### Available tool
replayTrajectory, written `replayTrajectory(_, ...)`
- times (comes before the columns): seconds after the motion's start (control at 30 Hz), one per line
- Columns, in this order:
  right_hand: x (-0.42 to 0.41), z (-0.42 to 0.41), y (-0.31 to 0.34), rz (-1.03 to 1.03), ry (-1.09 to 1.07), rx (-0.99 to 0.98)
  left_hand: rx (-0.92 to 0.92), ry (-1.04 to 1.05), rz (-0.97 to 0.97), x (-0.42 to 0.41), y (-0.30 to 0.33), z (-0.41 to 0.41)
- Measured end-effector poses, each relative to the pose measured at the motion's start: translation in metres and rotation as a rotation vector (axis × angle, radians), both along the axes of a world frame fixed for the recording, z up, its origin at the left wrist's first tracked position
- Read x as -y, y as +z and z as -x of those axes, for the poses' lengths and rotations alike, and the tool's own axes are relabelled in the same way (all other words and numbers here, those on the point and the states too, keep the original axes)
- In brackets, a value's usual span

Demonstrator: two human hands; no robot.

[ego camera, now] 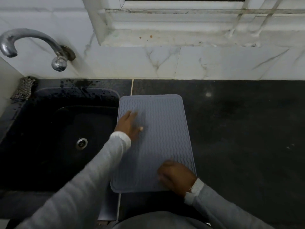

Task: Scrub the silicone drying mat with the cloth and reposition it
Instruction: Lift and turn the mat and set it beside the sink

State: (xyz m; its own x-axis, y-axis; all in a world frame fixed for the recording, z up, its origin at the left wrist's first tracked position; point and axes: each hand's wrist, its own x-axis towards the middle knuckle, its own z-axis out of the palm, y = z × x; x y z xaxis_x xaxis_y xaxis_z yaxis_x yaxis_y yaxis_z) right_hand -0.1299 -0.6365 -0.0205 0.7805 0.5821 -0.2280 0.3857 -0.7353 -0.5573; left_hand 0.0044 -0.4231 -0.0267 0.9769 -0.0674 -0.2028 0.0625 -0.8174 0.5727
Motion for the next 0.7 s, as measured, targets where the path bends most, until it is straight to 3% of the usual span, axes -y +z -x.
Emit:
replayTrajectory(0.1, 0.027, -0.027, -0.005, -0.039, -0.247, 0.133, -0.001, 0.146, 0.071, -0.015, -0.009, 0.059)
replayTrajectory(0.2, 0.053, -0.047, -0.018, 0.025, -0.437, 0.187, -0.051, 0.151, 0.040, -0.029, -0.022, 0.099)
replayTrajectory(0.33, 0.063, -0.052, -0.040, 0.148, -0.377, 0.099, -0.195, 0.007, -0.104, -0.038, -0.039, 0.115)
replayTrajectory(0.43, 0.065, -0.052, -0.046, 0.200, -0.336, 0.128, -0.259, -0.010, -0.104, -0.032, -0.039, 0.106)
replayTrajectory(0.7, 0.077, -0.040, -0.049, 0.236, -0.375, 0.153, -0.227, -0.058, -0.143, -0.009, -0.043, 0.101)
